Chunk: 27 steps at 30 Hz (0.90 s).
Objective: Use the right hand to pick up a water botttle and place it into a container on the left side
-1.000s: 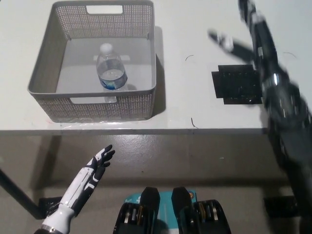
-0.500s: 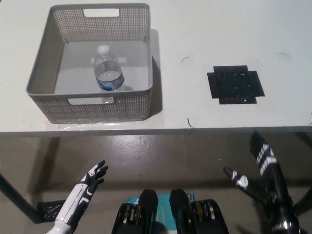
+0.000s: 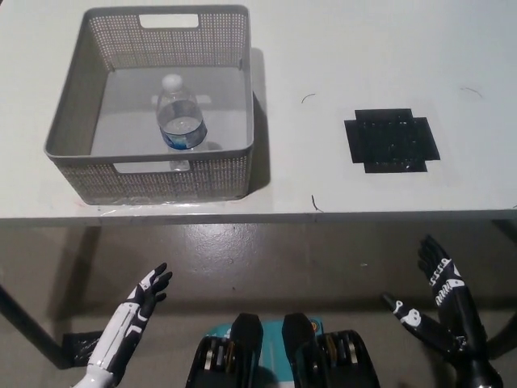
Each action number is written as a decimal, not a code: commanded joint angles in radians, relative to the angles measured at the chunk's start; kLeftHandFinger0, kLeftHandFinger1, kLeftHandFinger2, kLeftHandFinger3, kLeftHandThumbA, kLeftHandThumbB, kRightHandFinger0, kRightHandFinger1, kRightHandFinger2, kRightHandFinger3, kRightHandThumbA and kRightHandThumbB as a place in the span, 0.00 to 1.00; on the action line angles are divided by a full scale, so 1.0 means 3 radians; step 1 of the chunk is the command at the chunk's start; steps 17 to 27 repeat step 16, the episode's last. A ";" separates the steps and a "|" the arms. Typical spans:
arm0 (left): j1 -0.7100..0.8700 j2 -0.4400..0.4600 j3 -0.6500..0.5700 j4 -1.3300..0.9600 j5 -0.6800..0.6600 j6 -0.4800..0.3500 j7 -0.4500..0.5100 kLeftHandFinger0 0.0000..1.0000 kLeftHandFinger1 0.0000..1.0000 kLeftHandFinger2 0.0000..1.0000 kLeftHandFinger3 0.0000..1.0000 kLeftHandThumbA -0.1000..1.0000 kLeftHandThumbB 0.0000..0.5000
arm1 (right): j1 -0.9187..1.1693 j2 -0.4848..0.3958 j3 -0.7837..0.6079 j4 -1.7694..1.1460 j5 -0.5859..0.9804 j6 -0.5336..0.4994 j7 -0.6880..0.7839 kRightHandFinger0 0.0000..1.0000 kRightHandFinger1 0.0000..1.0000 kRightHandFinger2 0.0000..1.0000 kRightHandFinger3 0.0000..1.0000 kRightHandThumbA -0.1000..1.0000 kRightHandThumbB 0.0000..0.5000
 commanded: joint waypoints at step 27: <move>-0.0019 -0.0021 0.0060 -0.0083 0.0029 -0.0095 0.0135 1.00 1.00 1.00 1.00 1.00 0.44 | -0.0233 -0.0056 0.0012 0.0148 -0.0190 -0.0109 0.0061 1.00 1.00 1.00 1.00 0.82 0.51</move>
